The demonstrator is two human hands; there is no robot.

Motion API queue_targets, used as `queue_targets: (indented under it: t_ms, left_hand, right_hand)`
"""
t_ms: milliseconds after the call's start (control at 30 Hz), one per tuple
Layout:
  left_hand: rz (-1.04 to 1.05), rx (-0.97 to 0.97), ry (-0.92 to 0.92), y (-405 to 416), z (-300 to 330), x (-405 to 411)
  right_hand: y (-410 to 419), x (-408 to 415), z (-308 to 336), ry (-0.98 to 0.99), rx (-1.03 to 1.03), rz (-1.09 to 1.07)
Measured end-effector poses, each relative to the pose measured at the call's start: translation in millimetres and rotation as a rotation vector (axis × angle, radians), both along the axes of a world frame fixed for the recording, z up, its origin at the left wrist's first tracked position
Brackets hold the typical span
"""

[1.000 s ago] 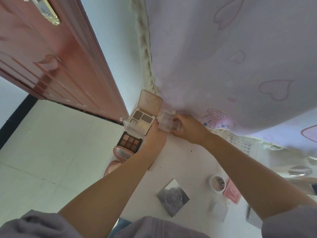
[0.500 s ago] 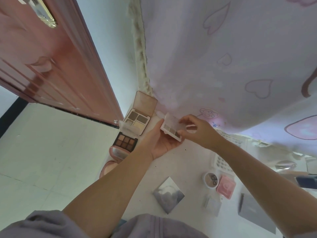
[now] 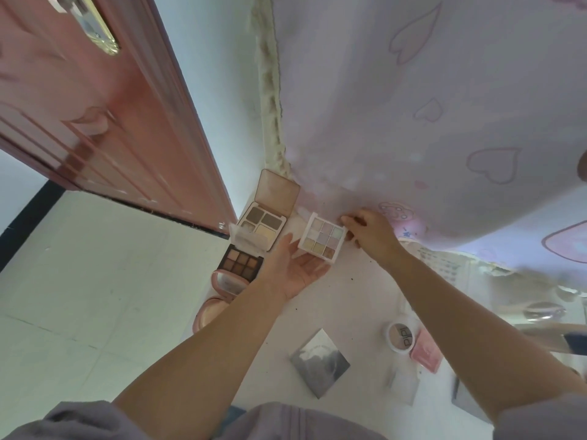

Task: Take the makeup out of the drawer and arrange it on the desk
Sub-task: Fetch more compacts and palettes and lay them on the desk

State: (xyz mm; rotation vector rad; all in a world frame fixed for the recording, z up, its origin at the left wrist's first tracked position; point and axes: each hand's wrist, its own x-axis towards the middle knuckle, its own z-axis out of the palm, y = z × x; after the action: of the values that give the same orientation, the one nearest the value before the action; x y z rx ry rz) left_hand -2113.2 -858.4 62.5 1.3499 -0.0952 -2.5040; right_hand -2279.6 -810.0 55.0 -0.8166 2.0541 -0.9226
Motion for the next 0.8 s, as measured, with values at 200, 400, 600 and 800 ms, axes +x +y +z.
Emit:
queue_targets:
  t_ms: [200,400,600,800]
  left_hand:
    - [0.179,0.052,-0.081,-13,-2,4]
    - [0.196,0.055,-0.152,-17,4,0]
    - [0.139,0.048,-0.193,-12,10,-2]
    - [0.148,0.073,-0.167,-10,13,0]
  right_hand:
    - [-33,9,-22,0.198,0.064,0.041]
    - [-39,23,-35,0.245,0.099,0.021]
    - [-42,29,-31,0.244,0.194,0.022]
    - [-35,18,-29,0.155,0.197,-0.012]
